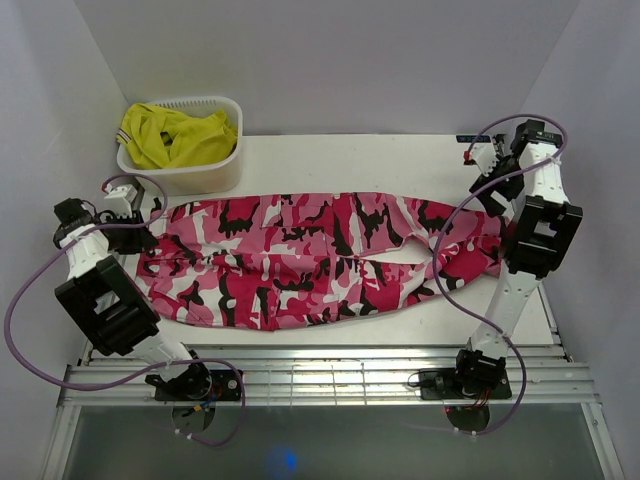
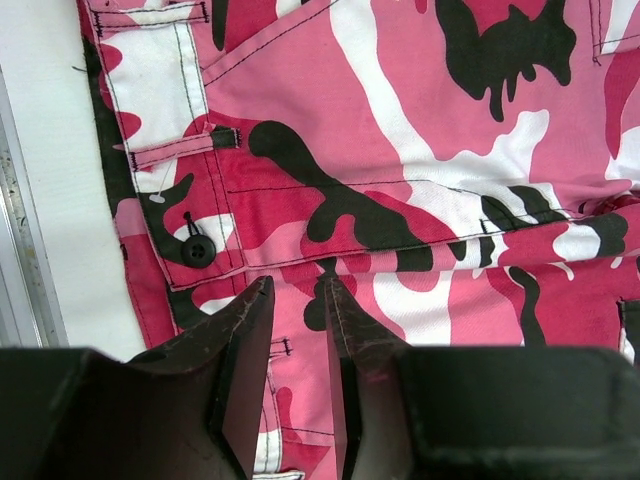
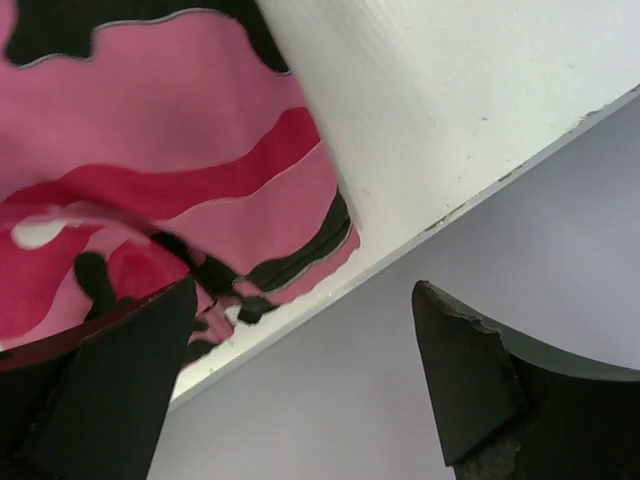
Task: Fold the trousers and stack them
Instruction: Flatten the trousers out
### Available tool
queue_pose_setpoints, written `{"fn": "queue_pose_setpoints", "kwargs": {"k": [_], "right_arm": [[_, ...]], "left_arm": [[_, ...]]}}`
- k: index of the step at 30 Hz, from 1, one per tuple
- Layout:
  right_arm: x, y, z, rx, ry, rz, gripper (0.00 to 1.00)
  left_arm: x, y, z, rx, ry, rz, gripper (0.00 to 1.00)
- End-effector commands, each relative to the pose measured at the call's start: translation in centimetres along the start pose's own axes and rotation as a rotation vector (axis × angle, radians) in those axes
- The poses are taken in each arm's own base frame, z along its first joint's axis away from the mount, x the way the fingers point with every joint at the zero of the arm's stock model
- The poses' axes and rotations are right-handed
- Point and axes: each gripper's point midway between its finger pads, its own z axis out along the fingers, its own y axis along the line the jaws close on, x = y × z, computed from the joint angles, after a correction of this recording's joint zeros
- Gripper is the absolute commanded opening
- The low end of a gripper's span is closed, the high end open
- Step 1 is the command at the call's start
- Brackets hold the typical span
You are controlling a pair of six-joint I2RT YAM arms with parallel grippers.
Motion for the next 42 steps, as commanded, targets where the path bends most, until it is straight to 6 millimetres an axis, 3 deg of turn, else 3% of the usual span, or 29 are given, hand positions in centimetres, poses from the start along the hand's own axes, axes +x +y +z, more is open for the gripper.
{"fn": "queue_pose_setpoints", "kwargs": {"k": [1, 7, 9, 11, 12, 14, 15, 17, 21, 25, 26, 27, 28, 29, 30, 31, 32, 34, 35, 37, 38, 41, 42], "right_arm": [[0.7, -1.2, 3.6, 0.042, 0.055, 0.101, 0.95], [2.8, -0.1, 7.1, 0.04, 0.112, 0.049, 1.0], [3.9, 0.9, 8.8, 0.016, 0.164, 0.038, 0.91], [4.0, 0.6, 10.0, 0.023, 0.176, 0.038, 0.64], [3.7, 0.2, 10.1, 0.036, 0.173, 0.039, 0.41], [3.2, -0.9, 10.0, 0.073, 0.157, 0.062, 0.14], [2.7, -1.8, 9.2, 0.106, 0.144, 0.063, 0.08], [1.7, -4.0, 7.2, 0.209, 0.119, 0.05, 0.08], [-0.6, -8.7, 3.2, 0.453, 0.041, 0.008, 0.08], [-3.4, -12.1, 2.7, 0.604, 0.025, -0.025, 0.1], [-3.5, -12.2, 4.5, 0.587, 0.036, -0.023, 0.18], [-3.8, -12.8, 4.8, 0.614, 0.041, -0.001, 0.54], [-4.9, -13.4, 4.6, 0.639, 0.036, 0.001, 0.77], [-5.0, -13.4, 5.6, 0.634, 0.049, 0.008, 0.93], [-5.4, -13.5, 5.4, 0.64, 0.046, 0.016, 0.9], [-5.5, -12.8, 5.2, 0.606, 0.038, 0.037, 0.9], [-6.0, -12.9, 3.4, 0.615, 0.017, 0.037, 0.9], [-5.7, -12.0, 1.7, 0.574, -0.021, 0.041, 0.9], [-5.3, -10.5, -0.5, 0.54, -0.03, 0.042, 0.9], [-4.0, -8.7, -2.6, 0.462, -0.078, 0.067, 0.9], [-3.2, -6.2, -4.5, 0.383, -0.086, 0.089, 0.9], [0.3, -2.0, -6.9, 0.244, -0.124, 0.204, 0.91], [1.5, 1.2, -6.0, 0.12, -0.131, 0.268, 0.92]], "left_arm": [[-1.3, -0.5, -0.7, 0.006, -0.032, 0.014, 0.39], [-1.3, -0.4, -0.8, -0.006, -0.028, 0.014, 0.4], [-1.1, -0.3, -0.6, -0.002, -0.023, 0.005, 0.4], [-1.0, -0.3, -0.5, -0.002, -0.019, -0.003, 0.4], [-0.9, -0.2, -0.4, -0.001, -0.015, -0.009, 0.4], [-0.8, 0.1, -0.2, -0.006, -0.011, -0.008, 0.39], [-0.7, 0.1, -0.1, -0.005, -0.007, -0.01, 0.39], [-0.7, 0.5, 0.1, -0.011, -0.002, -0.006, 0.38], [-0.5, 0.9, 0.4, -0.015, 0.006, -0.003, 0.37], [-0.4, 1.3, 0.6, -0.025, 0.011, -0.005, 0.37], [-0.3, 1.3, 0.7, -0.024, 0.012, -0.009, 0.37], [-0.4, 1.4, 0.8, -0.025, 0.01, -0.014, 0.37], [-0.4, 1.5, 0.8, -0.026, 0.011, -0.017, 0.37], [-0.4, 1.5, 0.8, -0.028, 0.011, -0.017, 0.37], [-0.6, 1.6, 0.7, -0.031, 0.009, -0.018, 0.38], [-0.6, 1.5, 0.7, -0.031, 0.009, -0.018, 0.38], [-0.6, 1.5, 0.6, -0.033, 0.007, -0.016, 0.4], [-0.8, 1.4, 0.4, -0.034, 0.005, -0.011, 0.42], [-0.8, 1.4, 0.4, -0.034, 0.005, -0.011, 0.43], [-0.7, 1.1, 0.3, -0.022, 0.012, -0.019, 0.46], [-0.8, 1.0, 0.2, -0.019, 0.011, -0.02, 0.47], [-0.5, 0.2, 0.1, 0.004, 0.01, -0.034, 0.5], [-0.4, -0.1, 0.0, 0.01, 0.008, -0.035, 0.53]]}}
